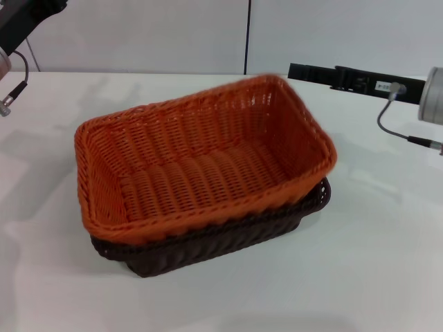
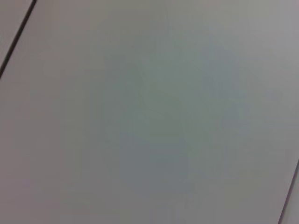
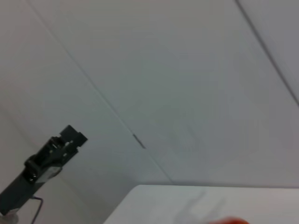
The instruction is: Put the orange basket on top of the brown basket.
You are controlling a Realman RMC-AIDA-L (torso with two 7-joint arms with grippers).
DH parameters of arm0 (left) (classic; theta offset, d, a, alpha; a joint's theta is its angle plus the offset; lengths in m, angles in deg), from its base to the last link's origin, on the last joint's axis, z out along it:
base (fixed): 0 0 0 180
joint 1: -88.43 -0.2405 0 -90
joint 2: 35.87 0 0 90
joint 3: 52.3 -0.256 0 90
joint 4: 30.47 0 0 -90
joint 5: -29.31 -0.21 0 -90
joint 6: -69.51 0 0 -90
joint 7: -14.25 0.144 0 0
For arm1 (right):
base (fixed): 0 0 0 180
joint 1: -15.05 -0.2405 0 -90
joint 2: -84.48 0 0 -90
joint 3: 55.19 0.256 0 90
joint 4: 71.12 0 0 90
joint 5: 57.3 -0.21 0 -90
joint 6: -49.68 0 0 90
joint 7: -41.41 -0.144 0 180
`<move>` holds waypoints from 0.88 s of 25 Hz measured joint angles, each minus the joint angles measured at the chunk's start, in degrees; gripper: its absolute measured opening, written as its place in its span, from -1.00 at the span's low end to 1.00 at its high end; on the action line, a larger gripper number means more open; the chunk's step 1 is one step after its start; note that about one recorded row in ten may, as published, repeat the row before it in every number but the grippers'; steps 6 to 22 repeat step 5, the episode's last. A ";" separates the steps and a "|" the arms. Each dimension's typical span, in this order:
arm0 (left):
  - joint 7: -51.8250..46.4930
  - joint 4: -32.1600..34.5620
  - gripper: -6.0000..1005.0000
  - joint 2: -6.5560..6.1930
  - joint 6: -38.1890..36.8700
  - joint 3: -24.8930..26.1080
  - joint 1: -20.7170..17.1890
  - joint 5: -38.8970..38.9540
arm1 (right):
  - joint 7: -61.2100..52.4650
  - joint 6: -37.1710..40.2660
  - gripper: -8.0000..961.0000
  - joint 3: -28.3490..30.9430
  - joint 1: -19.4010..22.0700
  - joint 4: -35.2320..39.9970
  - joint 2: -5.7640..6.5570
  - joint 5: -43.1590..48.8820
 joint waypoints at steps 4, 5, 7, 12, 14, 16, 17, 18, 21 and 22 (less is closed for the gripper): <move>0.02 0.66 0.72 -0.02 -0.12 -0.13 0.74 -0.19 | -0.02 0.37 -0.30 0.44 1.71 0.40 0.89 -0.39; 0.05 0.68 0.72 -0.02 -0.06 -0.16 0.82 -0.19 | -0.02 0.41 -0.30 0.72 2.01 0.51 1.02 -0.40; 0.05 0.68 0.72 -0.02 -0.06 -0.16 0.82 -0.19 | -0.02 0.41 -0.30 0.72 2.01 0.51 1.02 -0.40; 0.05 0.68 0.72 -0.02 -0.06 -0.16 0.82 -0.19 | -0.02 0.41 -0.30 0.72 2.01 0.51 1.02 -0.40; 0.05 0.68 0.72 -0.02 -0.06 -0.16 0.82 -0.19 | -0.02 0.41 -0.30 0.72 2.01 0.51 1.02 -0.40; 0.05 0.68 0.72 -0.02 -0.06 -0.16 0.82 -0.19 | -0.02 0.41 -0.30 0.72 2.01 0.51 1.02 -0.40; 0.05 0.68 0.72 -0.02 -0.06 -0.16 0.82 -0.19 | -0.02 0.41 -0.30 0.72 2.01 0.51 1.02 -0.40; 0.05 0.68 0.72 -0.02 -0.06 -0.16 0.82 -0.19 | -0.02 0.41 -0.30 0.72 2.01 0.51 1.02 -0.40; 0.05 0.68 0.72 -0.02 -0.06 -0.16 0.82 -0.19 | -0.02 0.41 -0.30 0.72 2.01 0.51 1.02 -0.40; 0.05 0.68 0.72 -0.02 -0.06 -0.16 0.82 -0.19 | -0.02 0.41 -0.30 0.72 2.01 0.51 1.02 -0.40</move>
